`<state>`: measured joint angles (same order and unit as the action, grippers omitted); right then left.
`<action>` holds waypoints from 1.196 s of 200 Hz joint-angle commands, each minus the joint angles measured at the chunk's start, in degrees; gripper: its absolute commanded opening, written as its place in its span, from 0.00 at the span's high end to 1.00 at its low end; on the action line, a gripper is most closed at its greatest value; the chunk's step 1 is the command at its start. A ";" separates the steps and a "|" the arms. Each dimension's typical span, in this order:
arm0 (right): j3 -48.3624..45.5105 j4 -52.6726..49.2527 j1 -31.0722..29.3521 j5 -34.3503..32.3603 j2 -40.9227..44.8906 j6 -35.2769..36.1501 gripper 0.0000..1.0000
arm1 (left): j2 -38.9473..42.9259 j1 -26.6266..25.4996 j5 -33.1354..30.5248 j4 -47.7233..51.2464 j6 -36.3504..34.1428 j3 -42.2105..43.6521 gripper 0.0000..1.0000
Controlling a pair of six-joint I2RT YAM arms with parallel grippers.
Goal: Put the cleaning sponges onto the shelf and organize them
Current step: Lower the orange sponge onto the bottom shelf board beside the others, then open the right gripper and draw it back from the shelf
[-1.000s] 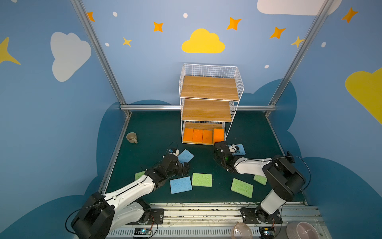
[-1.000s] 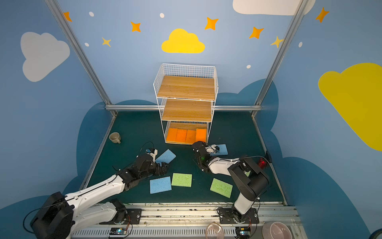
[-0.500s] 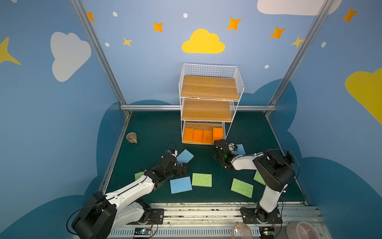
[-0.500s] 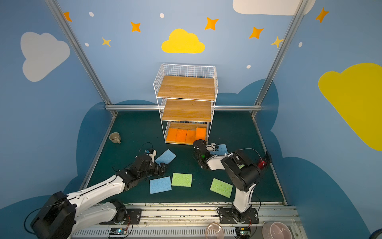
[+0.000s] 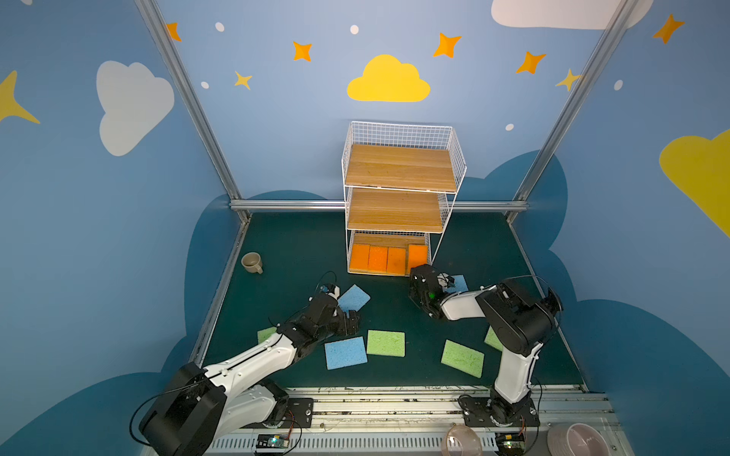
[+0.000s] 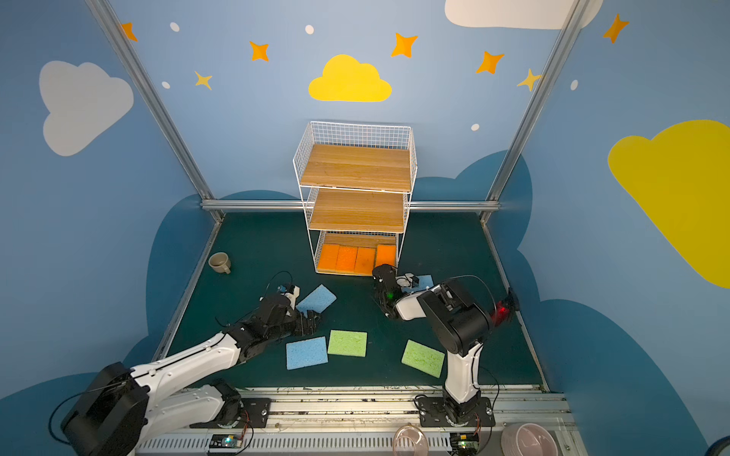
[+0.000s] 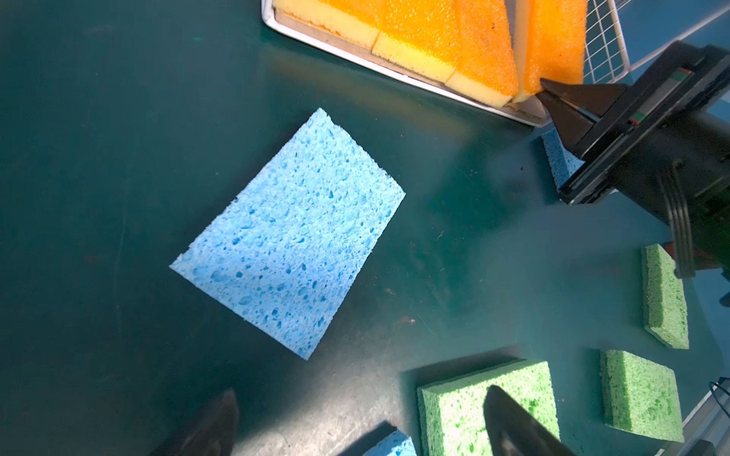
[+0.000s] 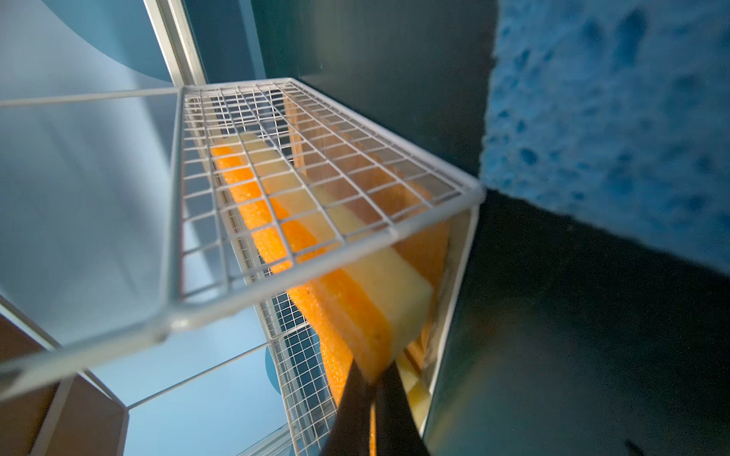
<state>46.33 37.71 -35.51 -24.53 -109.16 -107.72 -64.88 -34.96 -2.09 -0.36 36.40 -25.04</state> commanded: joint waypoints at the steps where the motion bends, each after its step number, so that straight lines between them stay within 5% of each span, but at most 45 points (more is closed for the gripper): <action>1: 1.64 1.31 0.44 1.53 -1.77 0.51 1.00 | -0.50 0.22 0.33 -0.43 -0.57 0.23 0.03; 87: 2.02 4.43 0.75 3.61 -3.61 1.37 1.00 | -0.51 0.34 0.42 -0.52 -0.47 0.42 0.03; 127: 1.59 6.14 0.79 4.84 -4.06 1.48 0.75 | 0.00 0.29 0.25 -0.12 -0.63 0.40 0.00; 239: -1.48 3.99 -0.53 4.25 1.93 4.22 0.56 | 0.83 0.33 0.07 0.62 -0.47 0.21 0.01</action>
<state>45.63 42.19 -35.57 -20.21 -110.02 -105.45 -64.86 -34.87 -2.09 -0.43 36.40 -24.93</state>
